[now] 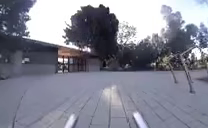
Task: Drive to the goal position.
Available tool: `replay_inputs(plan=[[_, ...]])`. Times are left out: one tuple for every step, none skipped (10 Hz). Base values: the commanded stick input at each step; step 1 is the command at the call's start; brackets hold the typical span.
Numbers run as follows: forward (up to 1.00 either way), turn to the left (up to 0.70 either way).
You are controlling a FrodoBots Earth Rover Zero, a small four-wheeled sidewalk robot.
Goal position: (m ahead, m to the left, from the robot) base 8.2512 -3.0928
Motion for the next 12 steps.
replay_inputs(plan=[[1.00, 0.00], [1.00, 0.00], [1.00, 0.00], [1.00, 0.00], [1.00, 0.00], [1.00, 0.00], [1.00, 0.00], [1.00, 0.00], [1.00, -0.09], [1.00, -0.31], [1.00, -0.40], [1.00, -0.40]])
